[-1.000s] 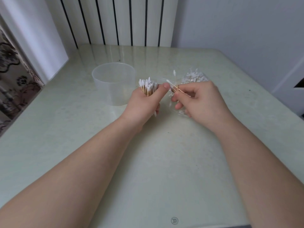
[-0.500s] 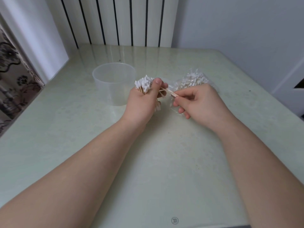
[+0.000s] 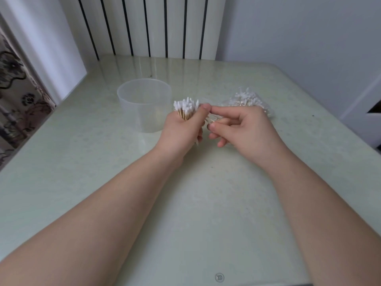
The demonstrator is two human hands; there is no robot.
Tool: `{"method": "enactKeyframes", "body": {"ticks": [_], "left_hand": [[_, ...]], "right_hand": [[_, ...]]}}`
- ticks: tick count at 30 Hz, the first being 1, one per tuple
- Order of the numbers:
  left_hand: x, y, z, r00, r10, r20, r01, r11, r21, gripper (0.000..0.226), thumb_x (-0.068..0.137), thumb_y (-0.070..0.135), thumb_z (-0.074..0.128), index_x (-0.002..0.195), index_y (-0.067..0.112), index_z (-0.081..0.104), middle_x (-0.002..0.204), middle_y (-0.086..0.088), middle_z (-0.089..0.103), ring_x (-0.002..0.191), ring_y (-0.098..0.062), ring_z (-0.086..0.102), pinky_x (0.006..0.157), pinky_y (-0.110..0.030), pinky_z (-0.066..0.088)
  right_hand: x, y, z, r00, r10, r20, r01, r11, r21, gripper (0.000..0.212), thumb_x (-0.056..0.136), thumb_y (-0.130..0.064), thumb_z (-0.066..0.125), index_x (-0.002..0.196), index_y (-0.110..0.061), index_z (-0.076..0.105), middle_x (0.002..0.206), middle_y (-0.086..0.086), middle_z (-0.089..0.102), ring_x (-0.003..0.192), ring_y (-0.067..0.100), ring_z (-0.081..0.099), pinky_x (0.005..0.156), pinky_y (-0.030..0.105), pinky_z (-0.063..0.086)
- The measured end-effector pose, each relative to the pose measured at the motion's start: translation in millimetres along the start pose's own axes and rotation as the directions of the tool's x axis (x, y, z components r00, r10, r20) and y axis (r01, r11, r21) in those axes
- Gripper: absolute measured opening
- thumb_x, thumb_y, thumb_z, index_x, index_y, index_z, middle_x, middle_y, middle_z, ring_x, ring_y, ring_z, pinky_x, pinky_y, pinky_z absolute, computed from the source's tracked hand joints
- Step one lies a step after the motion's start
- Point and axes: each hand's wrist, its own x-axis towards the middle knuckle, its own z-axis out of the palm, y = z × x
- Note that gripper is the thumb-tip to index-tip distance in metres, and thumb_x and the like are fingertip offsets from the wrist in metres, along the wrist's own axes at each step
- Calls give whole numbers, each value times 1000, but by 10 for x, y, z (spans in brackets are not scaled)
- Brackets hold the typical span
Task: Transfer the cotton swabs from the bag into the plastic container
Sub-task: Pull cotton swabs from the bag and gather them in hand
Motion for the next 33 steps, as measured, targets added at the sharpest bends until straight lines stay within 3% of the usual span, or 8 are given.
{"method": "enactKeyframes", "body": {"ticks": [5,8,12,15,19,22,25,33], "left_hand": [[14,37,5,996,-90,-13,87,986,-142,21,106,27,51,87,21,59,69,4,63,67,-14,61,69,-29,48],[1,70,20,991,-129,-37,121,978,-169,19,105,26,53,88,19,58,57,7,48,51,-13,50,61,-33,51],[15,75,9,987,-141,-72,133,985,-113,16,101,27,58,86,19,57,52,8,44,44,-12,39,47,-25,37],[13,75,2,985,-164,-47,154,973,-175,15,101,26,57,88,18,54,51,10,42,44,-11,40,50,-26,35],[15,96,0,980,-193,-40,171,931,-323,11,103,24,53,93,19,54,55,8,38,46,-10,38,49,-24,36],[41,116,-2,974,-218,-59,173,889,-424,12,104,23,52,94,19,54,56,7,38,47,-9,36,45,-22,36],[55,116,-14,971,-232,-60,174,857,-484,11,105,23,52,95,18,54,56,7,37,47,-8,36,47,-22,38],[43,73,-56,996,-54,-69,45,992,-117,24,99,35,63,80,22,55,60,3,41,52,-14,43,61,-33,45]], "right_hand": [[48,108,-99,958,-226,-174,119,871,-478,8,86,-21,70,90,-25,76,69,-8,72,70,7,68,75,22,55],[79,123,-195,894,-342,-289,83,760,-644,14,85,-25,71,98,-23,76,85,-7,71,91,13,62,81,12,39],[129,249,-268,963,-134,-236,-96,646,-757,55,80,-50,75,130,-29,63,132,5,53,127,32,39,108,35,34],[127,288,-216,977,-97,-192,-84,647,-758,54,78,-51,75,127,-33,64,136,1,48,131,28,36,108,43,34],[110,203,-131,912,-349,-218,129,746,-654,23,81,-44,75,96,-27,75,96,-5,59,100,18,56,89,29,44],[-15,93,-27,986,-163,45,167,889,-426,28,76,-53,75,77,-26,75,60,-11,59,55,5,51,57,21,42],[-56,79,49,963,-60,261,208,781,-589,23,82,-43,75,73,-22,75,57,-2,64,52,8,55,54,20,43],[29,124,-121,970,-237,-61,181,861,-476,30,88,-30,70,67,-10,66,52,7,55,50,19,44,50,17,32]]}}
